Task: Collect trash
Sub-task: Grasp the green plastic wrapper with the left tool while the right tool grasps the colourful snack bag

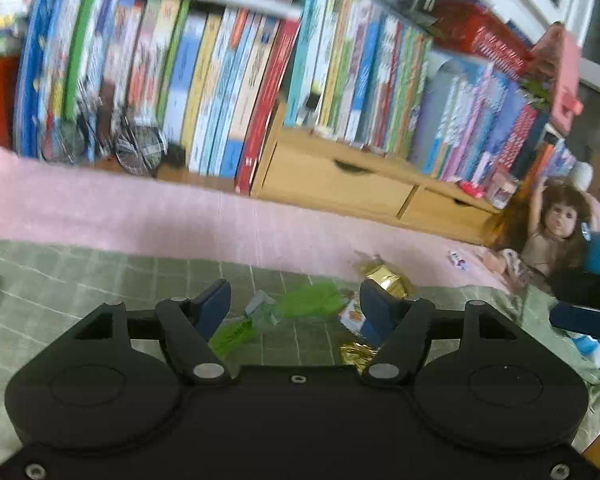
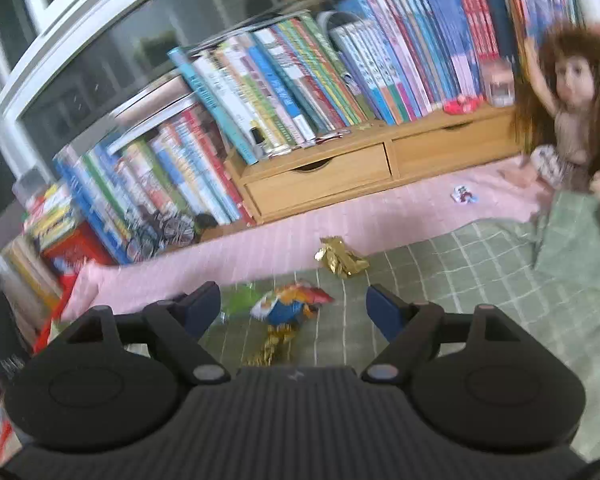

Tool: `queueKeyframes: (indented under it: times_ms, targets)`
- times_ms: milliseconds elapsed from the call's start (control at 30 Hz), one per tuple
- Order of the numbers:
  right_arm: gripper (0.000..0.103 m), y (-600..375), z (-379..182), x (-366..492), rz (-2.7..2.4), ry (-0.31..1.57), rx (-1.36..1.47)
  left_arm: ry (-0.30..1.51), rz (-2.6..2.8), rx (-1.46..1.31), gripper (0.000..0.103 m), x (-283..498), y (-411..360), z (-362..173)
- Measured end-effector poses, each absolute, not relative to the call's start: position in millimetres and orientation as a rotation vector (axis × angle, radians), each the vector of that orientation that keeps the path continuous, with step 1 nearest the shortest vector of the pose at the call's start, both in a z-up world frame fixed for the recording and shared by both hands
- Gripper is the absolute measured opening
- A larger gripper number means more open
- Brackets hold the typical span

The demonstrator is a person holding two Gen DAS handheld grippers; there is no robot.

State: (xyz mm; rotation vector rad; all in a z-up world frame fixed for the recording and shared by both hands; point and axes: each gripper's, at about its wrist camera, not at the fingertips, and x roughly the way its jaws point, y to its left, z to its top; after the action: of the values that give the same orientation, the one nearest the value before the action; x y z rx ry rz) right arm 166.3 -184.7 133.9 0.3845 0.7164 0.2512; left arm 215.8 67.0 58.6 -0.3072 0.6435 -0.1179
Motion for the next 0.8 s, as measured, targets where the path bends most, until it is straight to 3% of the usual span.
queueKeyframes:
  times_ms: [233,333,400,467,800]
  targets:
    - [0.087,-190,92,202,0.239,0.751,0.531,0.692,-0.079,-0.182,0.071,251,48,16]
    - [0.087,-190,78,212,0.234,0.768,0.560,0.726,-0.085,-0.210,0.065,258,49,3]
    - [0.087,-189,70,218,0.233,0.782,0.570,0.728,-0.079,-0.217,0.040,258,49,-2]
    - [0.087,-186,64,224,0.233,0.797,0.570,0.724,-0.073,-0.201,0.030,256,50,-1]
    - [0.087,-146,40,255,0.228,0.896,0.485,0.577,0.064,-0.242,0.029,233,76,29]
